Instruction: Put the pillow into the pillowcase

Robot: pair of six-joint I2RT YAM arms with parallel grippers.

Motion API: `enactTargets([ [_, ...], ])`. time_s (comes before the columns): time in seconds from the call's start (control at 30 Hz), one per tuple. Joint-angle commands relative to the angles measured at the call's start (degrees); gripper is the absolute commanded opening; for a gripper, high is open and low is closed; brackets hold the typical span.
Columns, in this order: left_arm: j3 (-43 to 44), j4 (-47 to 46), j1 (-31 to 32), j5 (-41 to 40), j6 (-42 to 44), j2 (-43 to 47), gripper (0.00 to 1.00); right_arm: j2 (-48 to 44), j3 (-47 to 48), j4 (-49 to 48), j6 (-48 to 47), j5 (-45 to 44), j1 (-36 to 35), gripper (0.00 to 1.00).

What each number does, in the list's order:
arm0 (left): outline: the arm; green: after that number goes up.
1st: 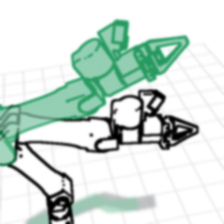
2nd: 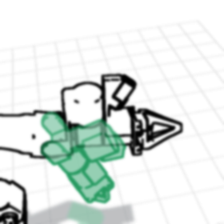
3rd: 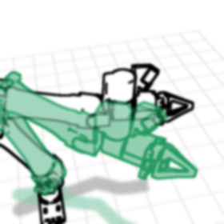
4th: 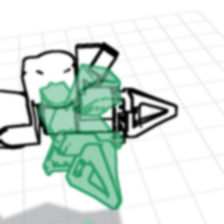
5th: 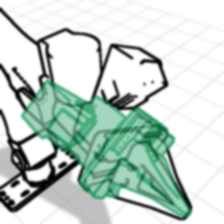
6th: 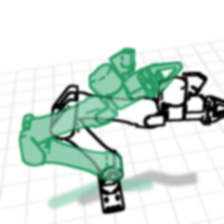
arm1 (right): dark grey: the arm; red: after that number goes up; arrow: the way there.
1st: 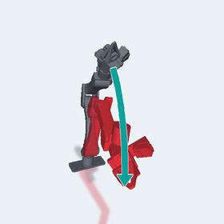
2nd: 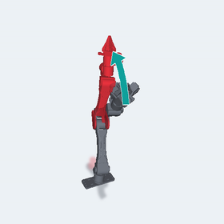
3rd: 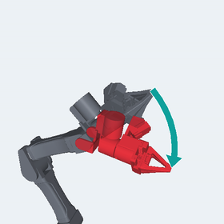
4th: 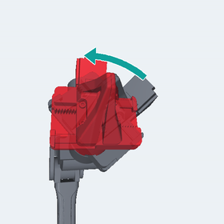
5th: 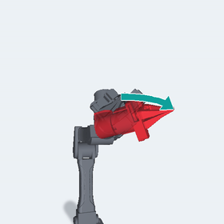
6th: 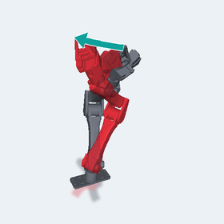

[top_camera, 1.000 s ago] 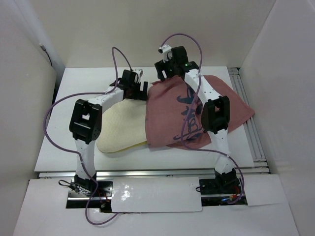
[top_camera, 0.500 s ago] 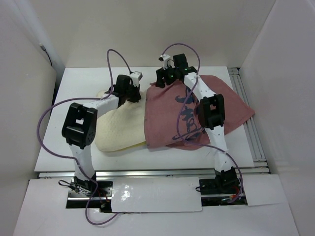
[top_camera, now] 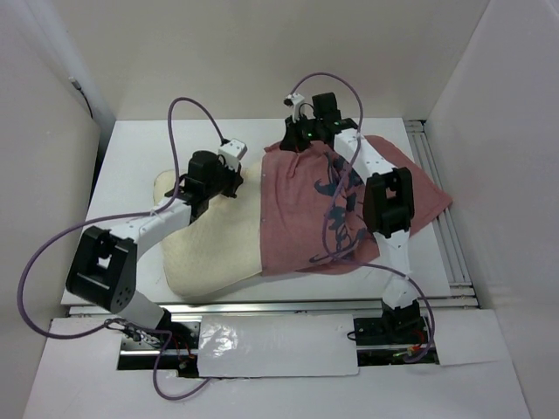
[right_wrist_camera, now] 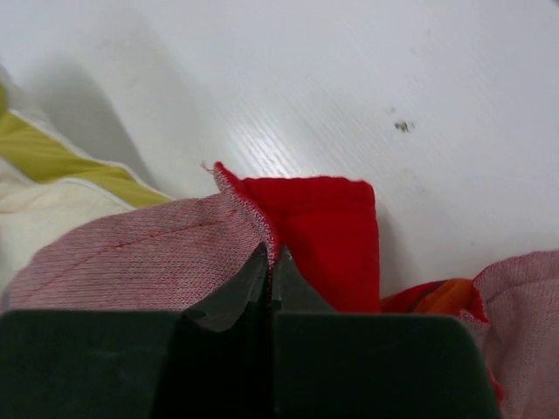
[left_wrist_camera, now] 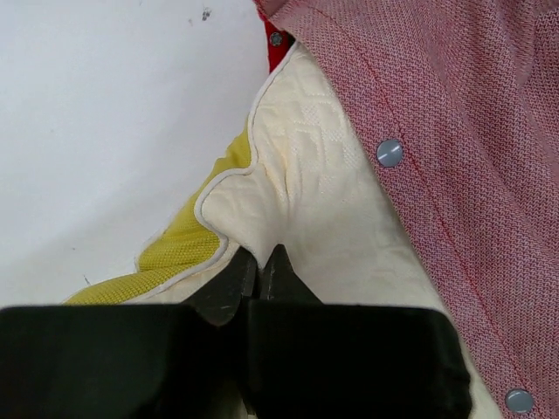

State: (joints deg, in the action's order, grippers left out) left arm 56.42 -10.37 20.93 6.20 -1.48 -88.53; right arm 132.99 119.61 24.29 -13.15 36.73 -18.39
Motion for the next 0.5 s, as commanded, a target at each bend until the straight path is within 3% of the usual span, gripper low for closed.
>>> enactTargets([
  [0.0, -1.6, -9.9, 1.2, 4.0, 3.9, 6.9, 0.00, -11.1, -1.8, -4.8, 0.3, 6.9, -1.8, 0.00],
  [0.2, -4.6, -12.8, 3.9, 5.8, 4.5, 14.3, 0.00, -18.8, -5.1, -4.3, 0.3, 12.9, -8.0, 0.00],
  [0.47, -8.8, -18.1, 7.0, 11.8, 3.1, 29.0, 0.00, -23.2, -5.7, -5.7, 6.0, 8.9, -14.8, 0.00],
])
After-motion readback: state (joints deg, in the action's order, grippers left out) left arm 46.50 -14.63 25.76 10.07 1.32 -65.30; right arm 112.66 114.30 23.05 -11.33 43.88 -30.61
